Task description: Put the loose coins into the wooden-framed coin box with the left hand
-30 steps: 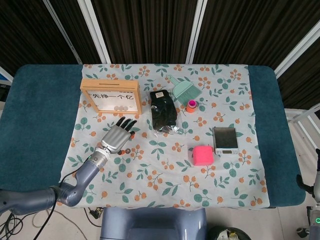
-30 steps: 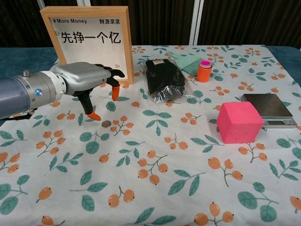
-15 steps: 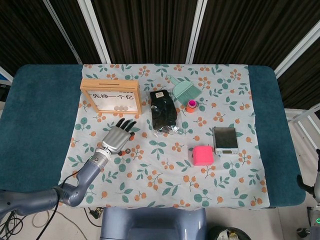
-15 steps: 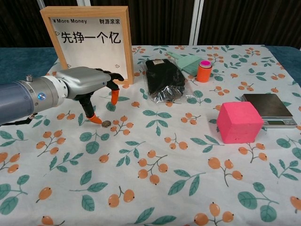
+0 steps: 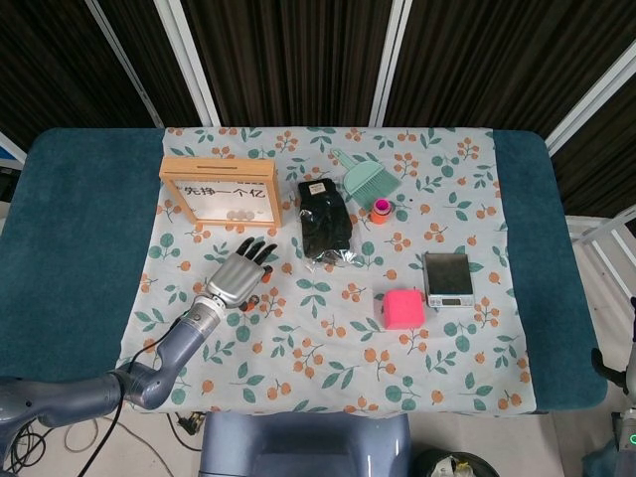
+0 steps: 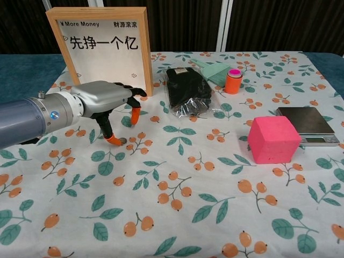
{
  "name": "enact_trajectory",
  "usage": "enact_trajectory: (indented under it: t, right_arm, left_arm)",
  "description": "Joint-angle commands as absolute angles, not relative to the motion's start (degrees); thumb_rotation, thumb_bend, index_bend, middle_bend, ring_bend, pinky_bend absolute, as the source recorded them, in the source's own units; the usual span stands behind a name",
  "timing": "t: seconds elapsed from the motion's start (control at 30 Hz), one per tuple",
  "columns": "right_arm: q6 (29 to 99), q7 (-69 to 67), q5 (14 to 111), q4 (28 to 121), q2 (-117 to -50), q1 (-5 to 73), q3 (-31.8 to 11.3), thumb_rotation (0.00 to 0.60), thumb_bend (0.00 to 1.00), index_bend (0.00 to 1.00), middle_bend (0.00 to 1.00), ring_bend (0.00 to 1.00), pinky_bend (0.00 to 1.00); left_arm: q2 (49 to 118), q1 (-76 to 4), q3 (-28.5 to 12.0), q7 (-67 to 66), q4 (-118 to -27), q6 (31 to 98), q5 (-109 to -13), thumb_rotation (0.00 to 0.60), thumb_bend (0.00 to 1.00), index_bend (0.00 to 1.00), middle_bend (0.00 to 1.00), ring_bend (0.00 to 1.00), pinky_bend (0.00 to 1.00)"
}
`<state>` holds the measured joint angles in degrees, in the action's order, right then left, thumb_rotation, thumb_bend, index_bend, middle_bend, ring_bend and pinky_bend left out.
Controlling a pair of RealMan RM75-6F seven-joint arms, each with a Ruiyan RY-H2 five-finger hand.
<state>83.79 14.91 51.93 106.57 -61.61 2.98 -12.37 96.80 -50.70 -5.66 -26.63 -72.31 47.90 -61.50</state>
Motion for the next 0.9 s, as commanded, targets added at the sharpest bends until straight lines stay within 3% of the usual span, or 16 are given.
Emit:
enact_trajectory:
  t: [0.03, 0.9]
  right_arm:
    - [83.8, 15.0, 51.8, 106.6, -61.6, 3.0, -12.4, 0.6, 0.39, 0.09, 0.03, 0.0, 0.0]
    - [83.5, 15.0, 51.1, 106.9, -61.4, 3.2, -12.3, 0.6, 0.39, 0.09, 0.03, 0.0, 0.0]
  left_arm:
    - [97.1, -50.7, -5.7, -26.4, -71.9, 47.8, -61.7, 0.6, 0.1, 0.46, 0.01, 0.0, 0.0]
    - [98.1, -50.4, -4.7, -27.2, -70.1, 46.4, -61.7, 0.6, 0.11, 0.52, 0.01, 0.0, 0.0]
